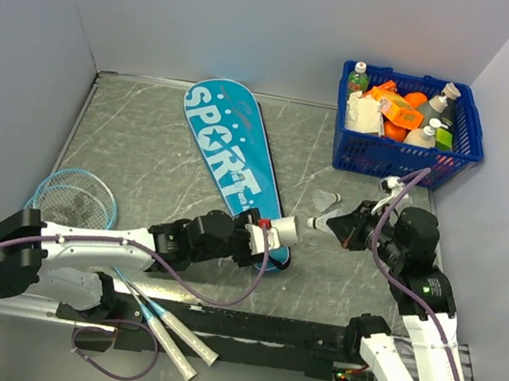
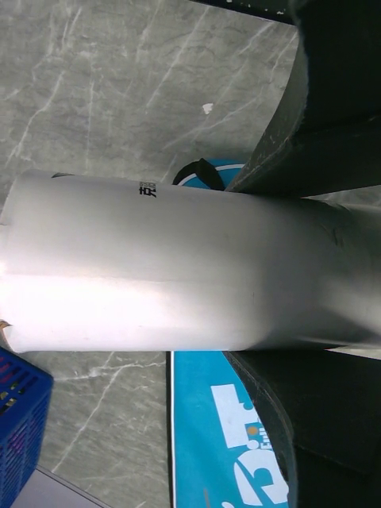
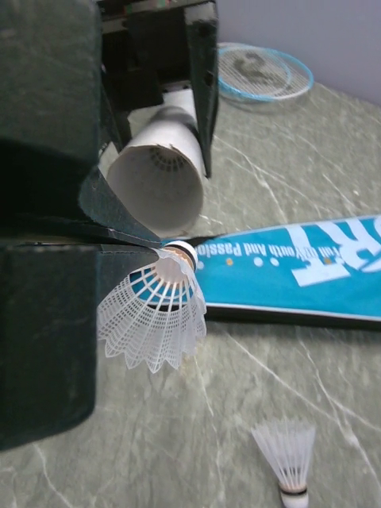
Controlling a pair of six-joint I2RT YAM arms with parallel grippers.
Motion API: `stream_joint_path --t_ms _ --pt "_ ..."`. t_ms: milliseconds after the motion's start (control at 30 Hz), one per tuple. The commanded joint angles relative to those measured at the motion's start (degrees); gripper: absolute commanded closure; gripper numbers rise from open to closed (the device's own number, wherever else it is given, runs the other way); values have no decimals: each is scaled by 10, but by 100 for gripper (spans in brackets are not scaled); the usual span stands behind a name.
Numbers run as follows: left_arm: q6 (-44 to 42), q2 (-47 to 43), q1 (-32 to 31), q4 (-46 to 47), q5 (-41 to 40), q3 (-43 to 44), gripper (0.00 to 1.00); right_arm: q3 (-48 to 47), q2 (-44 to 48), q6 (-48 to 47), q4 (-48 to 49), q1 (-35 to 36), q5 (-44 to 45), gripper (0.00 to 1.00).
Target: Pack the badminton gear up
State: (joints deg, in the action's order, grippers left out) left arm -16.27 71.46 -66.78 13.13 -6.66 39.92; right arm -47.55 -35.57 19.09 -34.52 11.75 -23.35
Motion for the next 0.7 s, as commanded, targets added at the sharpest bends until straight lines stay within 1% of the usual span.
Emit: stream_joint_path --t_ms 0,33,167,300,567,600,667 --pt "5 -14 10 56 38 13 99 3 13 11 4 5 -64 100" --pt "6 -13 11 59 45 12 99 4 14 13 6 5 -82 100" --pt "8 -13 12 61 49 8 99 -3 30 20 3 5 -100 100" --pt "11 -19 13 76 52 -4 99 -16 24 19 -5 5 -133 100" --pt "28 -45 24 110 74 -35 99 0 11 38 16 6 -201 100" --pt "30 -47 24 115 79 -37 99 3 8 40 19 8 -225 100" --pt "35 -57 25 119 87 -42 99 16 -1 56 43 12 -239 100"
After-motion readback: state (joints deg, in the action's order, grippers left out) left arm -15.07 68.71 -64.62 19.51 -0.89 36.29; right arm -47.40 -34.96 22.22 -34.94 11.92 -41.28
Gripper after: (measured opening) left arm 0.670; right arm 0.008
